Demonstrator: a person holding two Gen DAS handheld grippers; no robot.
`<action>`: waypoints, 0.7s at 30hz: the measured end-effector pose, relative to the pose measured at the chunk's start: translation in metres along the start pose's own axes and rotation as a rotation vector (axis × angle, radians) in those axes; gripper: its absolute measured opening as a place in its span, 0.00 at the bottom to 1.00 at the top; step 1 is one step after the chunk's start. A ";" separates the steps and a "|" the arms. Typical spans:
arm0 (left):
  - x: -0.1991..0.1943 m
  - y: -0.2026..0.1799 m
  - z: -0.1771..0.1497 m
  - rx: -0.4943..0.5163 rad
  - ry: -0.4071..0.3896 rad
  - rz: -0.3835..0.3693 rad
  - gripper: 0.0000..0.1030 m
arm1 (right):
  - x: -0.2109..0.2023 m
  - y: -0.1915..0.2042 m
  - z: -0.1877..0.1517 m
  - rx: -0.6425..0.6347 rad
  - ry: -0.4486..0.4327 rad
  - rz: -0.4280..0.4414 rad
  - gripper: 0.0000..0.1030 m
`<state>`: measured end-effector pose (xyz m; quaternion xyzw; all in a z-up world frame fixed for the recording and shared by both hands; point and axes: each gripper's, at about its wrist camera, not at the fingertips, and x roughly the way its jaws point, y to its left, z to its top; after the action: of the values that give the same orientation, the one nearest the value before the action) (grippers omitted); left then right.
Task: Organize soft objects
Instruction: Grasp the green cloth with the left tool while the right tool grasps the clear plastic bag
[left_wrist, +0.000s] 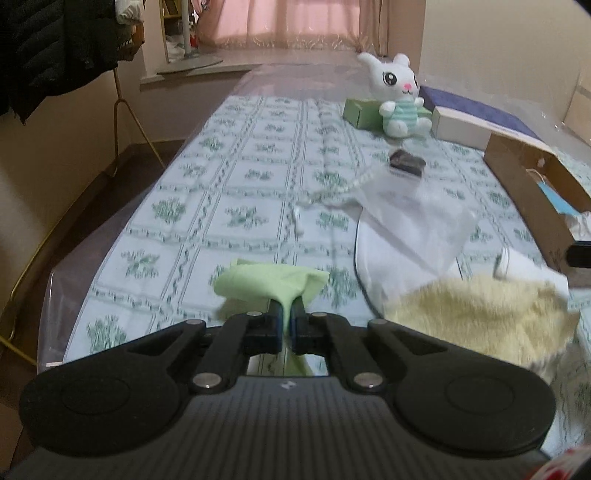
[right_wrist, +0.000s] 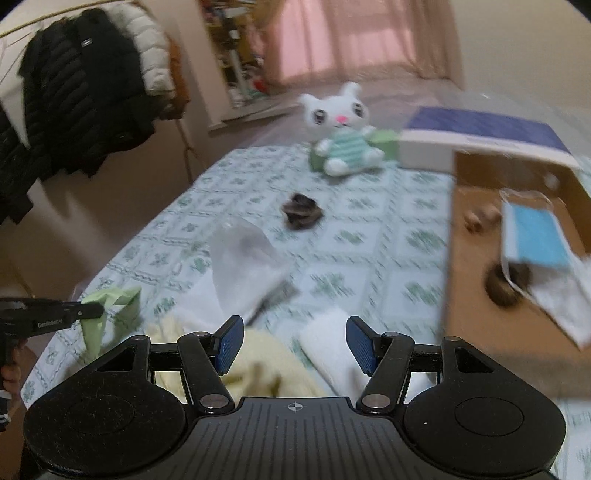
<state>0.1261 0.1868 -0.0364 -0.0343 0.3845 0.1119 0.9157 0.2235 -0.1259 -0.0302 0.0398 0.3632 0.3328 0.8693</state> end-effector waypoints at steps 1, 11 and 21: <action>0.002 -0.001 0.004 0.000 -0.004 -0.002 0.04 | 0.007 0.002 0.004 -0.015 -0.004 0.007 0.60; 0.027 -0.003 0.030 -0.029 -0.029 -0.015 0.04 | 0.079 0.019 0.037 -0.142 0.008 0.072 0.60; 0.050 -0.002 0.036 -0.062 -0.005 -0.022 0.04 | 0.134 0.021 0.036 -0.198 0.052 0.060 0.76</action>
<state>0.1853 0.1991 -0.0466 -0.0665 0.3781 0.1140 0.9163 0.3044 -0.0216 -0.0782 -0.0440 0.3497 0.3936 0.8490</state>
